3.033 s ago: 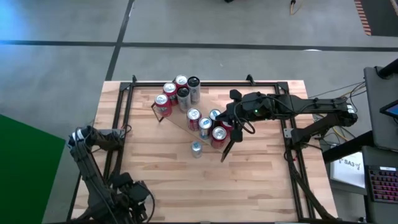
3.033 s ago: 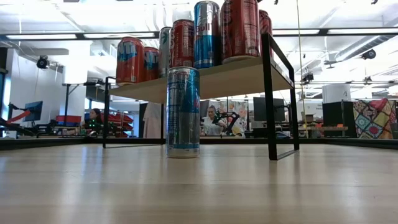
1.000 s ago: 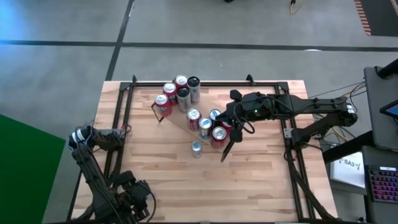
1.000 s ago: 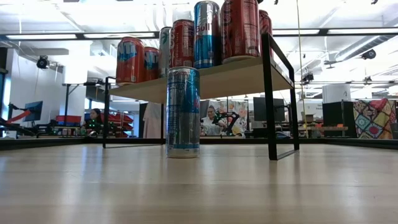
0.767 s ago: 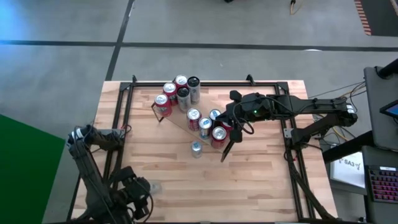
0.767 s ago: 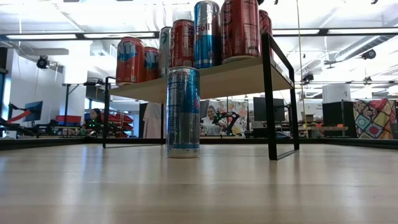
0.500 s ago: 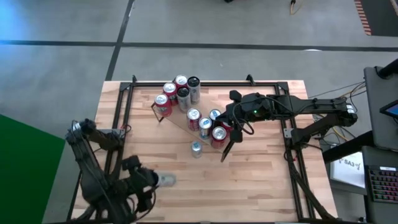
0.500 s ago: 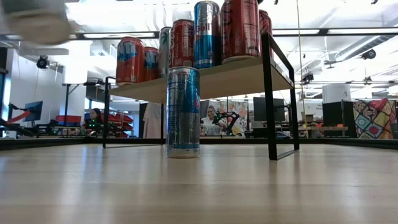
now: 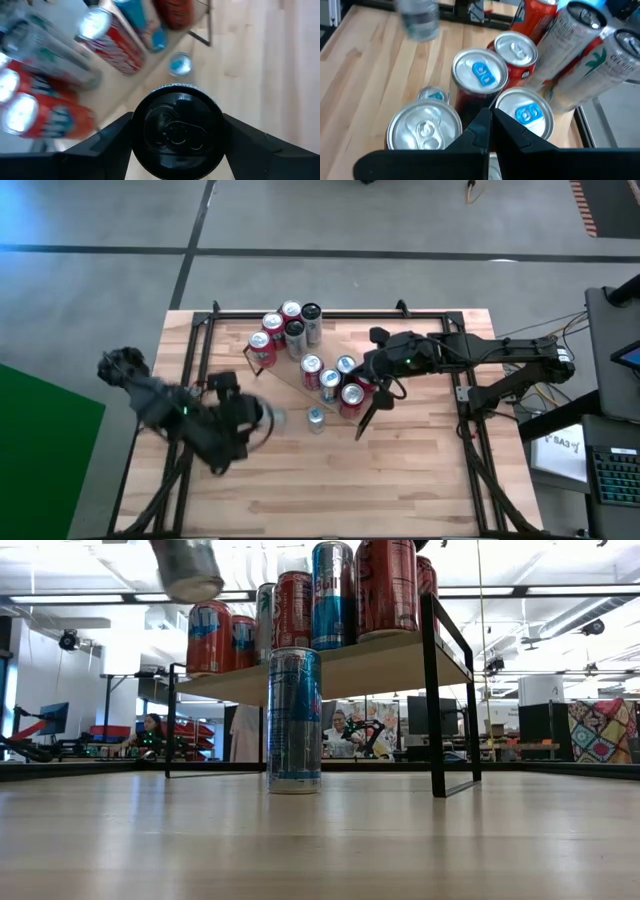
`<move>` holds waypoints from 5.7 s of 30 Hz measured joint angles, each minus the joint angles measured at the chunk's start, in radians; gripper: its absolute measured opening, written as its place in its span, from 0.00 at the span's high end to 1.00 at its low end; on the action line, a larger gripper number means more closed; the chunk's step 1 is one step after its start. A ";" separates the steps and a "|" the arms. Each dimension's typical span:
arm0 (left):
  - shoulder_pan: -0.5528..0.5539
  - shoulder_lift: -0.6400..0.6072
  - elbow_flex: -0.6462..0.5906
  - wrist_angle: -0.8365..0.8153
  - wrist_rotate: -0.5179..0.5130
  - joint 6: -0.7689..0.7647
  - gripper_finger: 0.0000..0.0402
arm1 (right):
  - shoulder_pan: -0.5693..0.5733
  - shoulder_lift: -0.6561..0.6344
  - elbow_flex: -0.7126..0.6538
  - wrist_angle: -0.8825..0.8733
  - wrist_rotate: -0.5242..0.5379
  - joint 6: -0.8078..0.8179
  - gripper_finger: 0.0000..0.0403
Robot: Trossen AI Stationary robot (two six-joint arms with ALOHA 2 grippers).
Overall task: Place canned beverage on shelf
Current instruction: Put the white/pink soda can on the shelf, align with the other white/pink soda cans
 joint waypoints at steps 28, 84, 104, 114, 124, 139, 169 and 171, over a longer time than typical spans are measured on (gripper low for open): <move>0.756 -0.043 0.001 0.134 0.497 1.139 0.39 | 0.000 -0.003 0.014 -0.069 0.000 0.031 0.98; 0.818 0.025 0.001 0.197 0.501 1.219 0.31 | 0.000 -0.003 0.016 -0.069 0.001 0.037 0.98; 0.819 0.025 0.001 0.208 0.499 1.150 0.30 | 0.000 -0.003 0.016 -0.069 0.001 0.038 0.98; 0.818 0.024 0.001 0.207 0.491 1.150 0.20 | 0.000 -0.003 0.016 -0.069 0.001 0.038 0.98; 0.818 -0.012 0.032 0.158 0.465 1.176 0.15 | 0.000 -0.003 0.016 -0.068 0.001 0.039 0.98; 0.608 -0.134 0.095 0.387 0.504 0.773 0.16 | 0.000 0.000 0.015 -0.009 0.001 0.018 0.98; 0.109 -0.554 -0.963 1.292 -0.135 0.612 0.16 | -0.003 0.021 0.014 0.348 0.003 -0.004 0.98; 0.109 -0.588 -1.006 1.338 -0.147 0.640 0.16 | -0.003 0.031 0.014 0.387 0.005 -0.008 0.98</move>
